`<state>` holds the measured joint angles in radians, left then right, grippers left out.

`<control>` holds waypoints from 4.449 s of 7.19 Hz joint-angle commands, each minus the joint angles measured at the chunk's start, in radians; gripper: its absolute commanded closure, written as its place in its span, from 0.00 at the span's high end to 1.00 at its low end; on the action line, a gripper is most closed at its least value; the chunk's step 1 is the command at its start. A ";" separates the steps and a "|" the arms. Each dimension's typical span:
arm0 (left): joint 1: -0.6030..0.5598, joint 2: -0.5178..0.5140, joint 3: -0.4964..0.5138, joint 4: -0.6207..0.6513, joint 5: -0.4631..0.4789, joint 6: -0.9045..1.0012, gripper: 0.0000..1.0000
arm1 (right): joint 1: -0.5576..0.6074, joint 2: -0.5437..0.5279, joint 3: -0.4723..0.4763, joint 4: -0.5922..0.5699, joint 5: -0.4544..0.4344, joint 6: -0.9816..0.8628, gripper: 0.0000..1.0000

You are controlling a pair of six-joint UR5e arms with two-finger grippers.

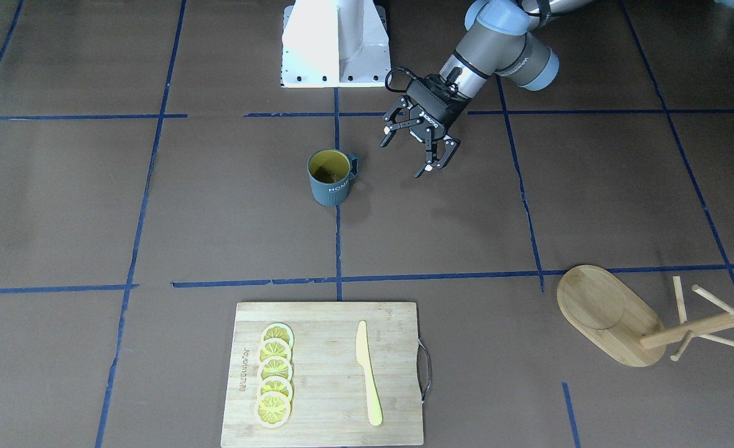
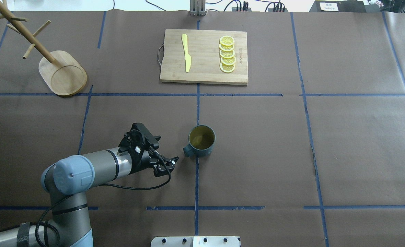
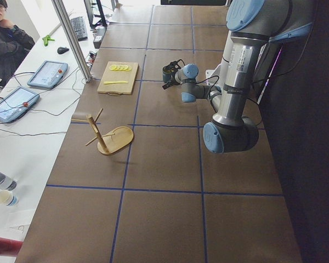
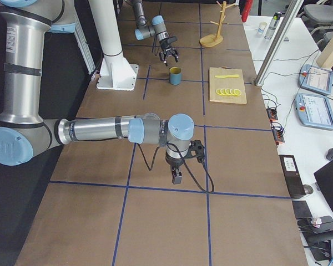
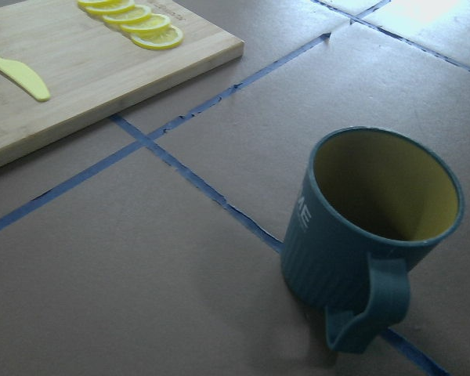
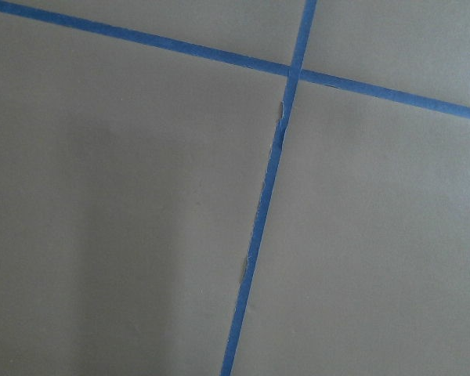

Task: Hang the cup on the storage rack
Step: 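Move the left gripper to the teal mug and grasp its handle, then lift the teal mug with the left gripper toward the wooden mug tree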

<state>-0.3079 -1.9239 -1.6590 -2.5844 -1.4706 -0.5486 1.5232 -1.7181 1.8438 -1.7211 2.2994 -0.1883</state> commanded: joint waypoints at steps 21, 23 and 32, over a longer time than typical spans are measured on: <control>0.021 -0.139 0.025 -0.017 0.150 -0.525 0.00 | 0.000 0.000 0.000 0.005 0.008 -0.002 1.00; -0.026 -0.139 0.022 -0.014 0.132 -0.876 0.00 | 0.000 -0.002 0.000 0.005 0.008 -0.002 1.00; -0.643 -0.136 0.092 -0.273 -0.541 -1.890 0.00 | 0.000 0.006 -0.002 0.005 0.006 -0.003 1.00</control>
<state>-0.8857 -2.0613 -1.6171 -2.7890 -1.9109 -2.4249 1.5221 -1.7115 1.8428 -1.7165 2.3056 -0.1913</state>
